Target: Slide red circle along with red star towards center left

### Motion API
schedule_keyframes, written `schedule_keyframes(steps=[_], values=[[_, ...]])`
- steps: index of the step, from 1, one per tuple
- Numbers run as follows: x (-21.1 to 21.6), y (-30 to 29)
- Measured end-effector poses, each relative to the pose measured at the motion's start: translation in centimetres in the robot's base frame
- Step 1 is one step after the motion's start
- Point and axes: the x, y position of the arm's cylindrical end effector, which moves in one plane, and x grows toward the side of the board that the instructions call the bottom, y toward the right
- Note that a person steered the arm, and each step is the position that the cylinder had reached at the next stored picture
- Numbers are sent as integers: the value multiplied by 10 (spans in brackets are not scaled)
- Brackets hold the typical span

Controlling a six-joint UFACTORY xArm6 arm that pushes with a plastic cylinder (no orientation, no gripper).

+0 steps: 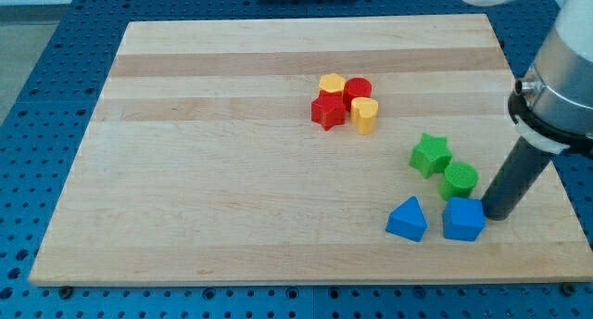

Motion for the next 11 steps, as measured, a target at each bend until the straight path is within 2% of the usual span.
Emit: schedule_keyframes(steps=[3,5,8,11], values=[[-20,-23],[-20,-2],[47,2],[39,-22]])
